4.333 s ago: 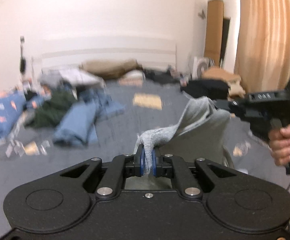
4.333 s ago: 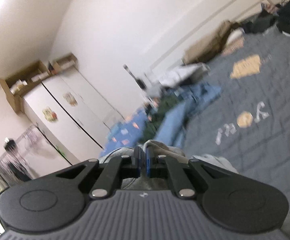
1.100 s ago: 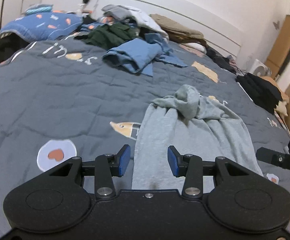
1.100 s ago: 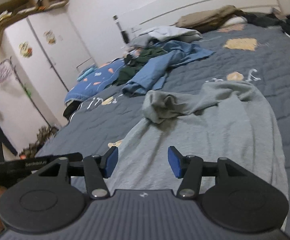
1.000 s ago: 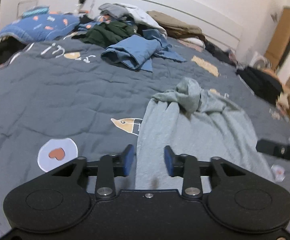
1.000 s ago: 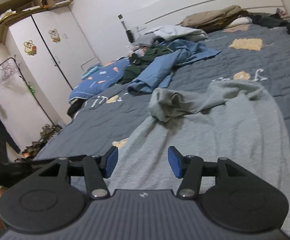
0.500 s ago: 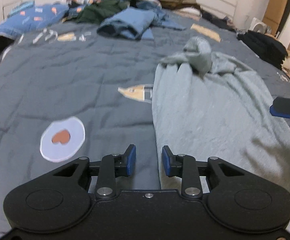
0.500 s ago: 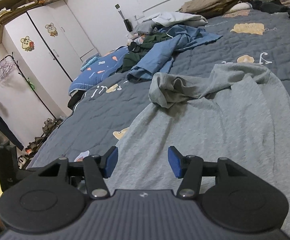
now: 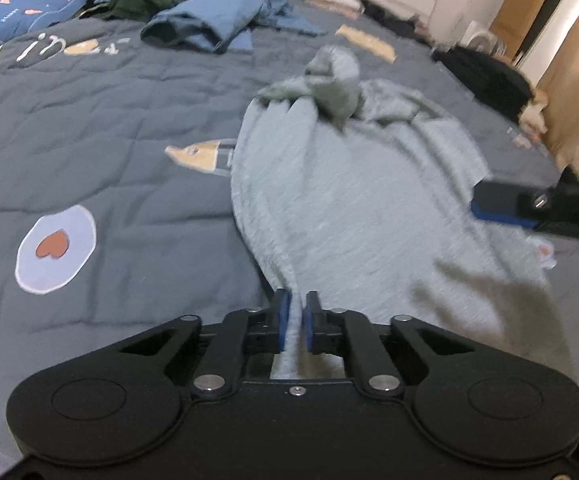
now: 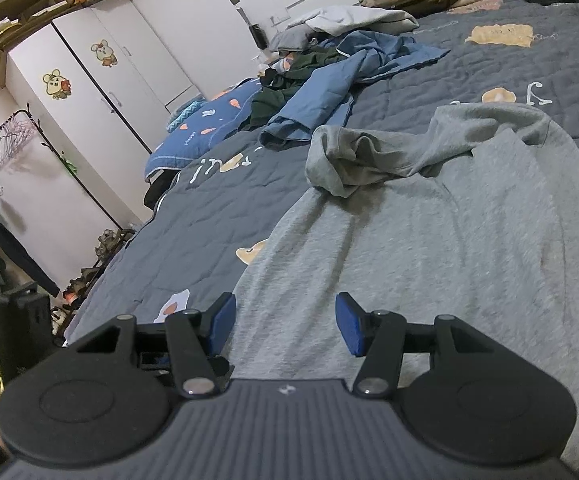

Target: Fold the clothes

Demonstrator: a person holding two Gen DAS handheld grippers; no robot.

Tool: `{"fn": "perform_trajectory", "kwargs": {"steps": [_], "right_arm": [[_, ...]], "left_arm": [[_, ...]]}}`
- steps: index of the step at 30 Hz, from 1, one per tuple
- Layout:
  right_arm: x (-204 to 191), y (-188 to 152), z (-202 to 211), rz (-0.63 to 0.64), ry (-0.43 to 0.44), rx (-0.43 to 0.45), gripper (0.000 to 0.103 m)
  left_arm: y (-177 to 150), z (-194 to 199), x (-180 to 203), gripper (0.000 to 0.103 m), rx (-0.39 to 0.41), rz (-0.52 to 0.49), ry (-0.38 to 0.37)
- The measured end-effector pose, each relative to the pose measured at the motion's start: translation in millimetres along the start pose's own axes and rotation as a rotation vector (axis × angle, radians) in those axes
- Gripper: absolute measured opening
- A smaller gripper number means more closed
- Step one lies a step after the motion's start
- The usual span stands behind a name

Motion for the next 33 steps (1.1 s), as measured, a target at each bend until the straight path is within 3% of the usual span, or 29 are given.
{"fn": "perform_trajectory", "kwargs": {"steps": [9, 11, 15, 19, 25, 30, 33], "right_arm": [[-2, -3, -4, -0.012, 0.051, -0.061, 0.054], [-4, -6, -7, 0.002, 0.049, -0.076, 0.054], [-3, -8, -9, 0.005, 0.039, -0.085, 0.054], [2, -5, -7, -0.014, 0.039, -0.079, 0.054], [2, -6, -11, -0.014, 0.039, -0.091, 0.054], [-3, -8, -11, 0.005, 0.044, -0.097, 0.054], [-2, -9, -11, 0.002, 0.044, -0.098, 0.054]], "left_arm": [[-4, -6, 48, 0.006, 0.018, -0.125, -0.139], [-10, -15, 56, 0.007, -0.023, -0.167, -0.103], [-1, -3, 42, 0.009, 0.02, -0.144, -0.009], [6, 18, 13, 0.026, 0.064, -0.046, 0.048], [-8, 14, -6, 0.029, -0.012, 0.034, 0.13], [-16, 17, -18, 0.032, -0.064, 0.104, 0.16], [-18, 23, -21, 0.033, -0.064, 0.158, 0.123]]}}
Point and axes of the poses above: each gripper's, at about its wrist camera, not at the fingertips, and z roughly against the way its jaws point, x to its right, y to its top, the point moved 5 cm from there along -z, roughly the way its jaws point, and after that the axes turned 12 degrees about -y, right-handed, at the moved point
